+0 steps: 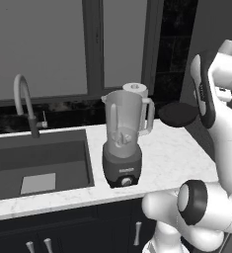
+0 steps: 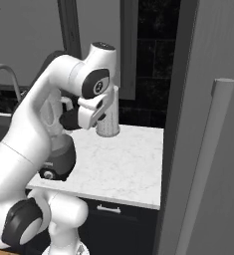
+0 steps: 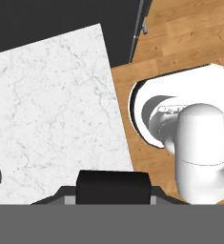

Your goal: Close the lid blender by securely placing the lid on top.

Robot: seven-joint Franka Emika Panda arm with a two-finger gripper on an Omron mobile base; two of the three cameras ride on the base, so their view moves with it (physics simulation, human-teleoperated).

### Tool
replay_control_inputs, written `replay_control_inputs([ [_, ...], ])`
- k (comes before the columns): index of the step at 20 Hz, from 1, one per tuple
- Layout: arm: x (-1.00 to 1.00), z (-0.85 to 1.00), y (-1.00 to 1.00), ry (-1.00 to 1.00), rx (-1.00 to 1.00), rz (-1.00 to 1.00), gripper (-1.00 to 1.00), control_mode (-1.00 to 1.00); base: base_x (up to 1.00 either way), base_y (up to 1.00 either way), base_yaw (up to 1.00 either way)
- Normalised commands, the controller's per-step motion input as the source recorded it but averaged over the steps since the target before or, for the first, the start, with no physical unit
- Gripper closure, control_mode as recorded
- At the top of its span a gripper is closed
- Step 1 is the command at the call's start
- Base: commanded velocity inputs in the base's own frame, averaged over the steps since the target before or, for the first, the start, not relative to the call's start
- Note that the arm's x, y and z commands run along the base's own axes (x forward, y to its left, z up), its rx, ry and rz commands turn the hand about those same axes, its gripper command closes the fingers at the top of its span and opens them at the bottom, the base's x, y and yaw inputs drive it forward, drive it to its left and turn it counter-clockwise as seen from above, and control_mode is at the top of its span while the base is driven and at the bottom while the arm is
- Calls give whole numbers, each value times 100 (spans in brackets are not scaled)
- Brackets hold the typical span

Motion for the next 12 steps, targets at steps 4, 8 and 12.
replay_control_inputs([
  [4,-15,48,37,-6,2,-2,100,-100,0,0,0],
  [8,-4,37,43,-8,0,-2,100,-100,0,0,0],
  [12,-1,35,28,-11,4,0,100,-100,0,0,0],
])
